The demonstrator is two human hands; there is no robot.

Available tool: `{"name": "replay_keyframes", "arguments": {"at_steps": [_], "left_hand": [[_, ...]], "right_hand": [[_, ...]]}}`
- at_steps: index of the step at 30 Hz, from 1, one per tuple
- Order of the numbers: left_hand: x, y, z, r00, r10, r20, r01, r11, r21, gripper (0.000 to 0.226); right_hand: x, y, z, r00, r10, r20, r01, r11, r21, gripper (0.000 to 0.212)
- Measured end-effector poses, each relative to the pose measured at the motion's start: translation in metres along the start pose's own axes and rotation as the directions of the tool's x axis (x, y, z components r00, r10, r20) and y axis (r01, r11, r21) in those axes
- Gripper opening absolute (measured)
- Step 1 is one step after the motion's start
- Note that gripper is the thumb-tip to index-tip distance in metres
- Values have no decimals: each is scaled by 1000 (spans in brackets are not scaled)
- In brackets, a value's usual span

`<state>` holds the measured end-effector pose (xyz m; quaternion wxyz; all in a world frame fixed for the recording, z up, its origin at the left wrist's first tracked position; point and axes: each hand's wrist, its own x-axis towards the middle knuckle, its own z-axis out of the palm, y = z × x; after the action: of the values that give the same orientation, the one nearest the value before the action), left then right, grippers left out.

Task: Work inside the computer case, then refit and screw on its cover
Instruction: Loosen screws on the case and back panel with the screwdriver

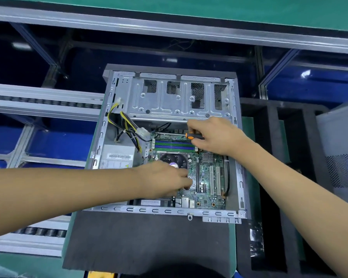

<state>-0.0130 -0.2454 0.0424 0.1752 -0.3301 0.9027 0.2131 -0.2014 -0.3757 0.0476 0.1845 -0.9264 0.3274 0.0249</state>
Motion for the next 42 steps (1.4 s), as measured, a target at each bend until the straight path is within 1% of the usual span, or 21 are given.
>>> {"name": "replay_keyframes", "arguments": {"at_steps": [2, 3, 5, 6, 9, 12, 14, 16, 18, 19, 21, 23, 24, 27, 30, 32, 34, 36, 39, 40, 42], "left_hand": [[9, -3, 11, 975, 180, -129, -139, 952, 272, 35], [12, -2, 14, 960, 243, -142, -172, 906, 386, 38], [18, -1, 16, 941, 303, -151, -179, 825, 536, 21], [21, 0, 18, 934, 319, -161, -177, 803, 570, 13], [31, 2, 19, 924, 350, -156, -177, 751, 636, 19], [33, 4, 21, 906, 363, -215, -167, 776, 608, 16], [33, 6, 20, 888, 341, -308, -146, 845, 515, 15], [32, 7, 20, 873, 247, -420, -100, 934, 342, 16], [28, 7, 18, 928, 59, -367, -79, 996, -38, 10], [25, 8, 17, 955, -47, -293, -25, 971, -237, 10], [22, 9, 15, 966, -172, -190, 49, 852, -522, 10], [19, 10, 12, 975, -192, -114, 46, 670, -741, 13], [17, 11, 12, 977, -193, -94, 39, 593, -804, 17], [14, 12, 12, 979, -200, -36, 54, 425, -904, 21], [15, 13, 12, 977, -213, 6, 72, 300, -951, 12], [17, 13, 13, 976, -217, 21, 82, 277, -957, 11], [17, 12, 14, 973, -226, 33, 102, 299, -949, 9], [18, 11, 15, 972, -226, 62, 134, 314, -940, 16], [18, 12, 16, 967, -226, 118, 178, 265, -948, 9], [17, 13, 16, 970, -216, 108, 165, 263, -951, 3], [18, 16, 15, 979, -190, 69, 118, 260, -958, 14]], "right_hand": [[0, -1, 1, 1000, -6, -6, 6, 1000, -11, 14], [0, -1, 1, 1000, -11, -12, 11, 1000, -10, 14], [0, -2, 1, 999, -21, -24, 21, 1000, -5, 14], [0, -2, 1, 999, -25, -30, 25, 1000, -5, 14], [-1, -2, 1, 998, -33, -50, 33, 999, -7, 15], [-1, -2, 1, 998, -27, -58, 27, 1000, 10, 17], [-1, -1, 1, 998, -23, -57, 24, 1000, 17, 16], [-1, -1, 2, 998, -23, -59, 24, 1000, 15, 16], [-1, -2, 1, 998, -15, -55, 16, 1000, 11, 16], [-1, -3, 1, 999, -11, -52, 12, 1000, 11, 16], [-1, -3, 1, 999, -7, -51, 8, 1000, 15, 16], [-1, -4, 1, 998, -6, -59, 7, 1000, 17, 15], [-1, -4, 1, 998, -6, -60, 7, 1000, 15, 15], [-2, -4, 0, 998, -11, -67, 12, 1000, 8, 17], [-1, -4, 0, 997, -12, -72, 12, 1000, 7, 17], [-1, -4, 1, 997, -11, -76, 11, 1000, 7, 17], [-1, -4, 1, 997, -13, -77, 13, 1000, 8, 16], [-1, -3, 1, 997, -14, -78, 15, 1000, 10, 15], [-1, -3, 2, 997, -13, -82, 14, 1000, 16, 15], [-1, -2, 2, 997, -11, -82, 12, 1000, 18, 14], [-1, -2, 2, 996, -8, -90, 10, 1000, 22, 14]]}}
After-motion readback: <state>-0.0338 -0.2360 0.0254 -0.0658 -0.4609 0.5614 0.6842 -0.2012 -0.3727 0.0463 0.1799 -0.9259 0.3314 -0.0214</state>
